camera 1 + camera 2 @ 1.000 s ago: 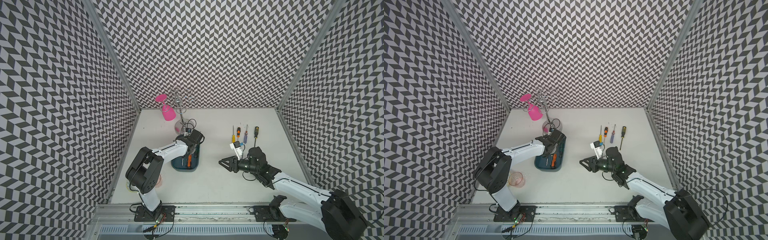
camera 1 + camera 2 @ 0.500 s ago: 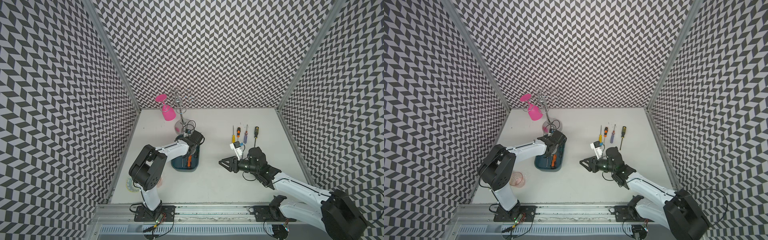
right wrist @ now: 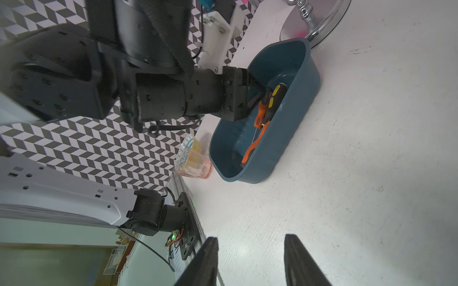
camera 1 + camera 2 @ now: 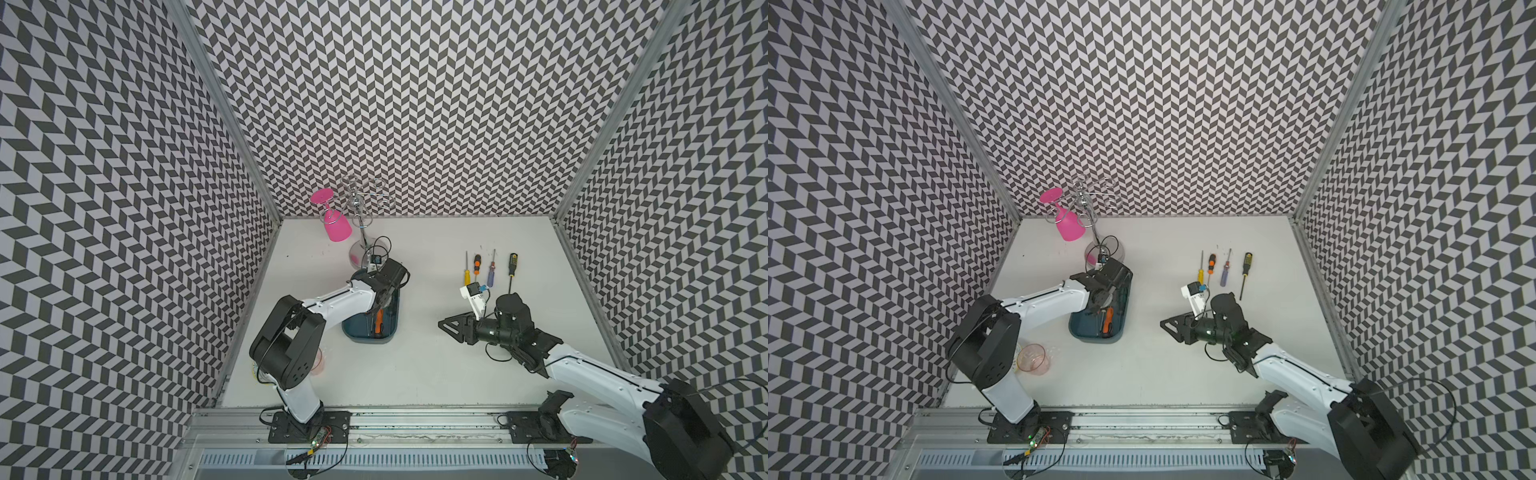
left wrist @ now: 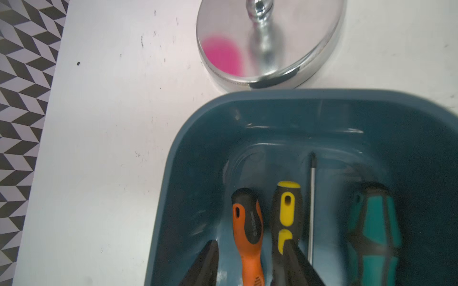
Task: Put the screwdriver on the desktop into the storage box
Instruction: Place the screwdriver in the storage box, then pick up the screwdriver from the center of the board.
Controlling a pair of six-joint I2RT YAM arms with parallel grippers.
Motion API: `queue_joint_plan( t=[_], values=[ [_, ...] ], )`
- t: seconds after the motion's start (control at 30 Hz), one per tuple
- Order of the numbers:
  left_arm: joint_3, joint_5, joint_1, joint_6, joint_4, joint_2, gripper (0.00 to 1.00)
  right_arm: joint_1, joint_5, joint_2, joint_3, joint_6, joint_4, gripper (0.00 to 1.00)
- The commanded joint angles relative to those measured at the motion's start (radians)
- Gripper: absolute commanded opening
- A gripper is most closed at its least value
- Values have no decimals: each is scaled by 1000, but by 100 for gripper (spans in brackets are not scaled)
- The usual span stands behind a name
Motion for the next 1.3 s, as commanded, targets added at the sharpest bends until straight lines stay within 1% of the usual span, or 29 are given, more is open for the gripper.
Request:
queue_joint_plan(
  t=[0.0,0.1,0.2,0.37,0.43,0.5,0.57,0.6,0.63,0.67,0.7,0.8,0.87,1.07,1.27],
  values=[
    [-14,52,-16,-16,5,-86,47,-2,53,-12,50,-33,-39,47],
    [-62,126,-18,-20,42,-166,49,-2,133,-20,84,-30,-119,48],
    [-124,214,-22,-20,101,-263,50,-8,216,-22,118,-39,-210,51],
    [-232,351,-34,-26,190,-420,53,-18,305,-32,150,-39,-322,53],
    [-274,425,-37,-36,232,-475,55,-20,403,-37,168,-12,-399,54],
    [-312,487,-48,-41,278,-518,56,-29,474,-43,188,-6,-468,56],
    [-347,535,-59,-45,329,-556,57,-44,533,-57,200,7,-531,60],
    [-363,552,-63,-47,349,-570,57,-53,559,-70,201,18,-555,63],
    [-380,569,-67,-52,369,-581,57,-63,589,-85,199,31,-577,64],
    [-392,586,-69,-58,384,-588,57,-69,623,-99,198,45,-596,69],
    [-403,602,-71,-63,400,-593,57,-75,660,-118,191,65,-612,71],
    [-431,632,-84,-81,431,-593,57,-96,730,-173,173,115,-654,82],
    [-454,646,-92,-94,453,-594,57,-111,762,-199,167,143,-691,89],
    [-499,674,-103,-110,491,-599,57,-144,784,-223,169,150,-754,86],
    [-523,684,-104,-109,501,-622,57,-167,761,-190,166,180,-782,87]
  ],
)
